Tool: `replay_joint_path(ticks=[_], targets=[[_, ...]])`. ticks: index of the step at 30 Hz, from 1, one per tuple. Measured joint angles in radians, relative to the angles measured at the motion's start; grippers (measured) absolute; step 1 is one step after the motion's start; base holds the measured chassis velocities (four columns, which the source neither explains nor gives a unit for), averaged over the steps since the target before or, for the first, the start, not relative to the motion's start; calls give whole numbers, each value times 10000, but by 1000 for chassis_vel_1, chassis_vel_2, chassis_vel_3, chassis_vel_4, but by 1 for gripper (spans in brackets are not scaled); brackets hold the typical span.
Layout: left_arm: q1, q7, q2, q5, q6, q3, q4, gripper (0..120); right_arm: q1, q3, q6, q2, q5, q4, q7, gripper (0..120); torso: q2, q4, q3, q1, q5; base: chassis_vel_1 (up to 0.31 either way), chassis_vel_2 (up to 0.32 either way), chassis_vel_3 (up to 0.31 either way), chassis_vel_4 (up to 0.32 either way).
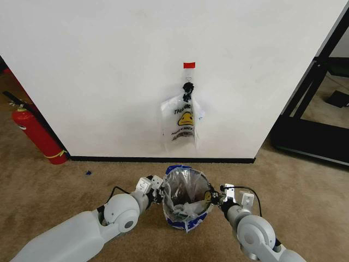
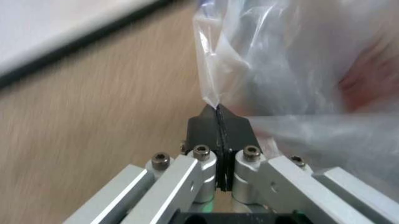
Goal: Pick up the garbage bag from the wall and place it over the trash bin.
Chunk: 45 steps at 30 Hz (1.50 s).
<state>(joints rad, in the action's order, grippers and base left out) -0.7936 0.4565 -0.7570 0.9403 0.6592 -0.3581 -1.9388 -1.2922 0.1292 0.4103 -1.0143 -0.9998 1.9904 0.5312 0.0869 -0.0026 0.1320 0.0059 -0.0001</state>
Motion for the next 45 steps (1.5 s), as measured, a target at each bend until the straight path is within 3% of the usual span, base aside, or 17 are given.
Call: replay_joint_path(ticks=[1,10,26,34,45], targets=[[-58,-52,25,6,1,54,8,0,-4,2,-5,-1,19,-4,6,0,0,8,2,3,-4,0,0,0,0],[-412,-270,230,35,-58,385,-140,0,17,-36,-11,-32,77,-58,0,0,2,3,-2,0,-2,0,0,0,0],[-1193,-813,-911,-366,-828,495,1179,0,-55,-38,-45,-73,68,-26,-3,0,2,3,-2,0,0,0,0,0,0],[-1518,-864,-1385,-404,-1229,692,1389,0,-90,-29,-85,-130,114,-56,-30,0,3,2,-2,0,0,0,0,0,0],[-1963,-898,-1394,11,-1667,1184,1107,1,-92,-21,-114,-158,129,-81,-63,0,2,2,-1,0,-1,0,0,0,0]])
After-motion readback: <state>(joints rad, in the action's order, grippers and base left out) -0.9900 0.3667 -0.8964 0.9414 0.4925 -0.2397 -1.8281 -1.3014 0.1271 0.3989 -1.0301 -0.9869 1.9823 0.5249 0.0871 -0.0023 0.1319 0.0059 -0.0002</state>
